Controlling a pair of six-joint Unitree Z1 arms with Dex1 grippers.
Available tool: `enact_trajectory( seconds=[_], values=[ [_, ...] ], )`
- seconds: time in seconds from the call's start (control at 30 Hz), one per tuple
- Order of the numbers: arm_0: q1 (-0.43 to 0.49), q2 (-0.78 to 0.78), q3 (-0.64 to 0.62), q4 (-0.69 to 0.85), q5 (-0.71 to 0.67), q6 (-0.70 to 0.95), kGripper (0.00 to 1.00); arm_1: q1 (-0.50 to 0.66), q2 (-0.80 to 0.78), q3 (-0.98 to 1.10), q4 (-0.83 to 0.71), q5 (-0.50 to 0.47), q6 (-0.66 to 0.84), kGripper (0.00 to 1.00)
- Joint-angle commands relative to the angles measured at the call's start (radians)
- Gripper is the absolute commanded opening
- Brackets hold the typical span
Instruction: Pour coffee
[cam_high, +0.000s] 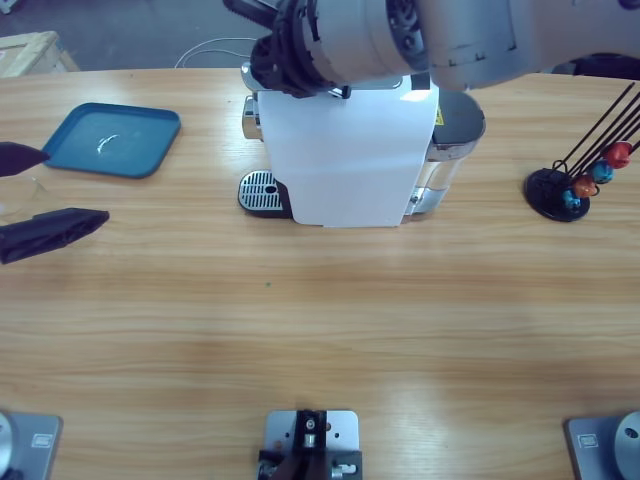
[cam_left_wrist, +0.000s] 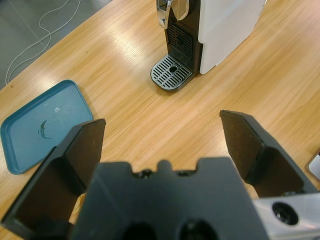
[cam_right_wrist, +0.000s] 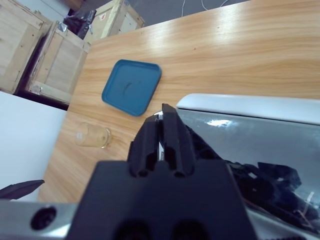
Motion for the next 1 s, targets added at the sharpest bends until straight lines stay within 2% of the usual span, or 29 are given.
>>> enact_trajectory(
  seconds=[0.03, 0.1, 0.2, 0.33, 0.4, 0.47, 0.6, 0.77, 1.0],
  values=[
    [0.029, 0.002, 0.038, 0.018, 0.122, -0.113, 0.996, 0.01, -0.122, 0.103, 0.067, 0.003, -0.334, 1.0],
    [0.083, -0.001, 0.054, 0.023, 0.186, -0.184, 0.996, 0.014, -0.265, 0.131, 0.086, 0.006, -0.379, 1.0],
    [0.217, -0.019, 0.074, 0.023, 0.235, -0.269, 0.996, 0.032, -0.452, 0.188, 0.141, -0.016, -0.415, 1.0],
    [0.397, -0.025, 0.079, 0.026, 0.244, -0.269, 0.996, 0.051, -0.623, 0.322, 0.195, -0.027, -0.451, 1.0],
    [0.524, -0.023, 0.083, 0.032, 0.238, -0.269, 0.996, 0.056, -0.694, 0.384, 0.247, -0.04, -0.451, 1.0],
    [0.594, -0.011, 0.085, 0.032, 0.221, -0.267, 0.996, 0.057, -0.758, 0.43, 0.28, -0.048, -0.451, 1.0],
    [0.6, 0.061, 0.146, 0.032, 0.212, -0.278, 0.996, 0.057, -0.803, 0.461, 0.309, -0.063, -0.448, 1.0],
    [0.6, 0.124, 0.196, -0.002, 0.2, -0.387, 0.996, 0.058, -0.802, 0.462, 0.326, -0.062, -0.444, 1.0],
    [0.6, 0.134, 0.244, -0.094, 0.221, -0.377, 0.996, 0.058, -0.796, 0.455, 0.348, -0.064, -0.444, 1.0]
  ],
)
